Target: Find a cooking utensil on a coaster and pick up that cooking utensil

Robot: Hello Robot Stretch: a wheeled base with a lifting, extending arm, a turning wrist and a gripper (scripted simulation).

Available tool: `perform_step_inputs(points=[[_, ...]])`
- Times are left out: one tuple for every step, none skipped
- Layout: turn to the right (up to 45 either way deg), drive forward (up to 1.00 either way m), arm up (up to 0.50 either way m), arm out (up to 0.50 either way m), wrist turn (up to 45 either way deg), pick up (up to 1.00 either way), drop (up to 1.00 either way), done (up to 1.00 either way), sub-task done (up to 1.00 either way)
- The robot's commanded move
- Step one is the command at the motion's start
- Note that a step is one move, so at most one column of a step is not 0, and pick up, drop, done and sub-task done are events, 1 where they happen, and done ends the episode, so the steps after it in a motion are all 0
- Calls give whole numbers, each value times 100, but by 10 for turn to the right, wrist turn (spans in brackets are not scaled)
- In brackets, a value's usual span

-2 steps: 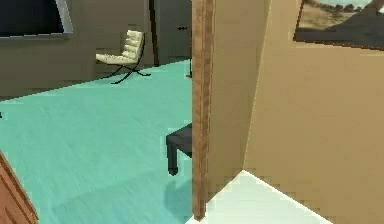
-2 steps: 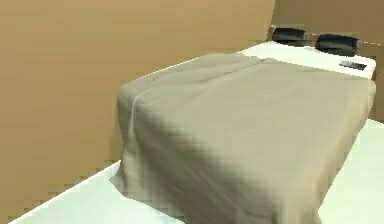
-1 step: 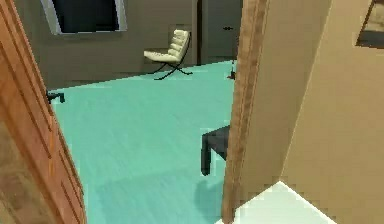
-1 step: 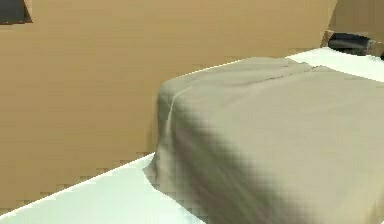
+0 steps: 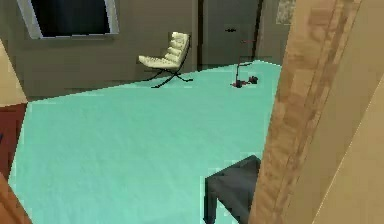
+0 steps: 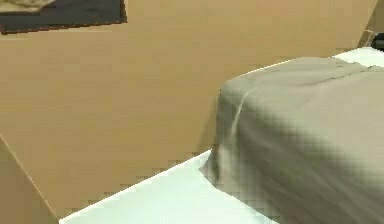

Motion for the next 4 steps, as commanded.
perform_step_inputs(points=[[-300,0,0,0,0,0,0,0,0],[0,85,0,0,0,0,0,0,0],[0,95,0,0,0,0,0,0,0],[-450,0,0,0,0,0,0,0,0]])
